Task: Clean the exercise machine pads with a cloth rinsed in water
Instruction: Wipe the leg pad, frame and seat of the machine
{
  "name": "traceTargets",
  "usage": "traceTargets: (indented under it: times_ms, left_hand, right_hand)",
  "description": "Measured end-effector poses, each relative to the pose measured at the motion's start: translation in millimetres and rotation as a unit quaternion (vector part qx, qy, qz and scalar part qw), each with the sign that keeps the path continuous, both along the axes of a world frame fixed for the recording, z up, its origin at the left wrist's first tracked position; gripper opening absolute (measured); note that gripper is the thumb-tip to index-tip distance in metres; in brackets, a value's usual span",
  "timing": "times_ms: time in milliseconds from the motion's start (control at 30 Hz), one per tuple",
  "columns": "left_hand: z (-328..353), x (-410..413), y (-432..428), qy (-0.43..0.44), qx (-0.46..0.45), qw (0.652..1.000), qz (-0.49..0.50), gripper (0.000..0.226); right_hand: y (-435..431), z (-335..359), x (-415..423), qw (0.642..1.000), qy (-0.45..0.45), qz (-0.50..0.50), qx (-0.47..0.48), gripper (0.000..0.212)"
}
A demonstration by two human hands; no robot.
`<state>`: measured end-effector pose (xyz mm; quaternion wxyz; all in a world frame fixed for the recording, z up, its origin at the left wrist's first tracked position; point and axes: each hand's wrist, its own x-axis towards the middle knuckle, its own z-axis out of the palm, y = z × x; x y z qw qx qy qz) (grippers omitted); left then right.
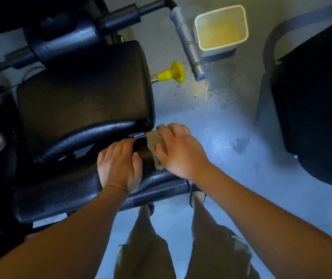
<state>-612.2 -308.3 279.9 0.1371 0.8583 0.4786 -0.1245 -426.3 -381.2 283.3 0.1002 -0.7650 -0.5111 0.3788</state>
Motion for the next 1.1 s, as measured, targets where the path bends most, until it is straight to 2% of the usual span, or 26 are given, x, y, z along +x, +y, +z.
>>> traceTargets:
  times_ms: [67, 200, 367, 467, 567, 700, 933, 1100]
  left_hand:
    - [0.9, 0.8, -0.7, 0.002, 0.001, 1.0, 0.0, 0.047]
    - [1.3, 2.1, -0.5, -0.004, 0.003, 1.0, 0.005, 0.043]
    - [0.1, -1.0, -1.7, -0.032, -0.001, 0.999, 0.02, 0.043]
    - [-2.8, -8.8, -5.8, -0.071, 0.008, 0.997, 0.016, 0.044]
    - [-2.5, -13.4, -4.5, -0.082, 0.009, 0.997, 0.003, 0.046]
    - [-1.1, -10.6, -4.6, -0.084, 0.001, 0.996, -0.005, 0.047]
    - [-5.1, -12.2, -4.5, -0.086, 0.01, 0.996, -0.011, 0.049]
    - [-6.4, -12.2, -5.1, -0.083, 0.016, 0.996, -0.012, 0.05]
  right_hand:
    - [-16.5, 5.1, -16.4, 0.996, -0.067, -0.016, 0.052, 0.059]
    - [-48.7, 5.8, -39.3, 0.989, -0.138, 0.027, 0.04, 0.065]
    - [-88.1, -5.6, -37.4, 0.978, -0.146, 0.005, 0.15, 0.059]
    - [-76.0, -3.2, -44.4, 0.971, -0.169, -0.021, 0.165, 0.065]
    - [-59.5, -4.9, -57.3, 0.966, -0.192, -0.042, 0.168, 0.061]
    - [-65.1, 0.0, -57.7, 0.955, -0.253, -0.023, 0.154, 0.059]
    - [-54.3, -6.0, -60.0, 0.935, -0.275, 0.001, 0.226, 0.05]
    - [-56.6, -22.3, -72.8, 0.905, -0.315, -0.051, 0.282, 0.051]
